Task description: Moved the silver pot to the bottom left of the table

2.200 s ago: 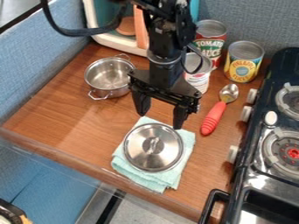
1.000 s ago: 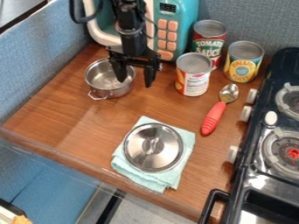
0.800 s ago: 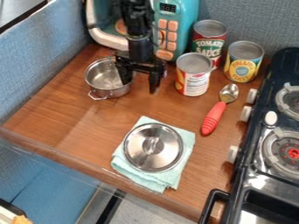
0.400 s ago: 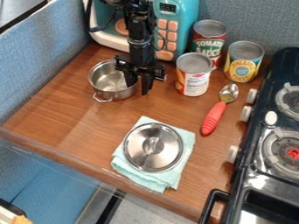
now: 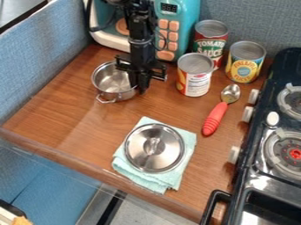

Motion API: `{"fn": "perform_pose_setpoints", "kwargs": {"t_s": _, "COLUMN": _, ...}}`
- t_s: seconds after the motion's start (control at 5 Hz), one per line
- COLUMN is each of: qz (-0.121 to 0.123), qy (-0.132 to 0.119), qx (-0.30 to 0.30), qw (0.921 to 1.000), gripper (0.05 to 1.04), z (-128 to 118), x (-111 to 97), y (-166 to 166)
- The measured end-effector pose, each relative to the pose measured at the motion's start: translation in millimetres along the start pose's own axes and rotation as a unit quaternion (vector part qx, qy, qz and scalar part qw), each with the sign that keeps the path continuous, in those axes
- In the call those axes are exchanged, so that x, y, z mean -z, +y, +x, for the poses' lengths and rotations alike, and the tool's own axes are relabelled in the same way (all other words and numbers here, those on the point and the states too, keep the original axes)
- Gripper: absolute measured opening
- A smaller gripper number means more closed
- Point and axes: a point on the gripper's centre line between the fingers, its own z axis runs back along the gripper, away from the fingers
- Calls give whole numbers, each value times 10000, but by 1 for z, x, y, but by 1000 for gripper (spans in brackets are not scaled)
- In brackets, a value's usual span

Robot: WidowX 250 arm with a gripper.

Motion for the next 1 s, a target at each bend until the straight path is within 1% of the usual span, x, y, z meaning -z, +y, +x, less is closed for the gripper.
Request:
{"fn": "perform_pose_setpoints", "kwargs": {"t_s": 0.2, "qz": 99, "qy": -230, "qx": -239, "qw": 9994, "gripper": 72, "z": -10, "x": -29, "y": 7}}
{"fn": "perform_pose_setpoints", "kwargs": {"t_s": 0.4, "qz": 118, "qy": -384, "qx": -485, "qw": 9980, "gripper": 69, "z": -38, "x": -49, "y": 10}}
{"fn": "perform_pose_setpoints", "kwargs": {"t_s": 0.6, "qz": 188, "qy": -232, "qx": -852, "qw": 9959, "gripper": 69, "z": -78, "x": -46, "y": 23}}
{"fn": "perform_pose_setpoints", "kwargs": {"t_s": 0.8, "qz": 255, "qy": 4, "qx": -1012, "qw": 9945, "gripper": 69, "z": -105, "x": -27, "y": 29}}
{"fn": "perform_pose_setpoints", "kwargs": {"t_s": 1.0, "qz": 259, "qy": -30, "qx": -1215, "qw": 9923, "gripper": 69, "z": -113, "x": -19, "y": 41}}
